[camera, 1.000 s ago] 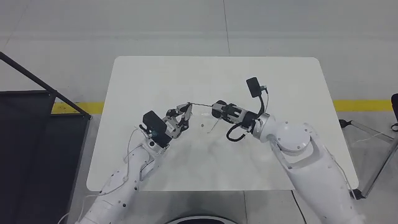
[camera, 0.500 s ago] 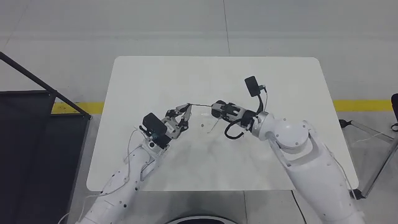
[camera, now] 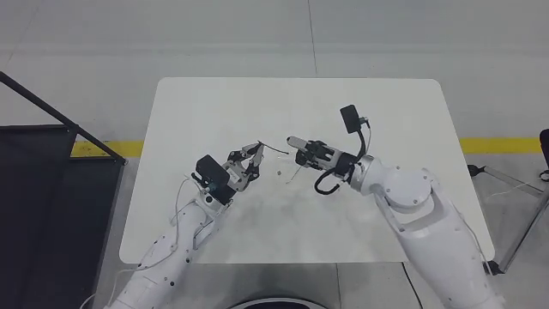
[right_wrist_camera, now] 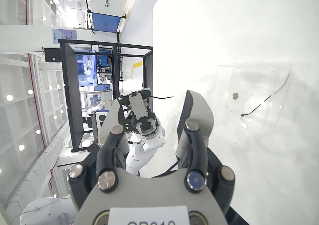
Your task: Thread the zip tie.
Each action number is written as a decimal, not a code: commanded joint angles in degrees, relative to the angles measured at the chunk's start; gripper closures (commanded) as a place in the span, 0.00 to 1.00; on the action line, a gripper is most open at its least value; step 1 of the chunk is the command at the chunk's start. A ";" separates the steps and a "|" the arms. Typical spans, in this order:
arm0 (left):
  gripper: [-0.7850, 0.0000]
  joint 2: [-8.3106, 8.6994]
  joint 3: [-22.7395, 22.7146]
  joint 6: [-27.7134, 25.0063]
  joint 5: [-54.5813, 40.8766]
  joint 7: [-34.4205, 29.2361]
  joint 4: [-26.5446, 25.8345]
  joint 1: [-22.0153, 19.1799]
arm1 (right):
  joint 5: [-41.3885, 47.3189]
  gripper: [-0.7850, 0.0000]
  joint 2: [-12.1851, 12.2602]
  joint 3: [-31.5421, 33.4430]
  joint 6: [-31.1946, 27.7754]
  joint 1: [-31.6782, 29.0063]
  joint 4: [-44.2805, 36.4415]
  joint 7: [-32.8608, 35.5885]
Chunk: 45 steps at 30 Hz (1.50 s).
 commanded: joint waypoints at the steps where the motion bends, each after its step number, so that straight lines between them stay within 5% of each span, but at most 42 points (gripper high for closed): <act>1: 1.00 0.00 0.00 0.00 0.00 0.00 0.00 0.00 | 0.67 0.38 0.04 0.53 -1.88 -0.66 -0.28 -0.04; 9: 1.00 -0.20 0.16 4.17 1.71 -2.44 -1.67 1.02 | 3.30 0.43 0.51 3.82 -10.74 -4.90 -1.95 0.40; 20: 1.00 -0.90 2.27 8.46 4.96 -2.52 -1.29 0.89 | -1.72 0.53 0.55 2.67 -13.97 -7.23 -3.88 -2.06; 45: 1.00 -1.34 2.23 7.76 5.85 -2.16 -1.00 0.76 | -5.59 0.80 0.18 0.51 -11.62 -6.11 -3.64 -1.04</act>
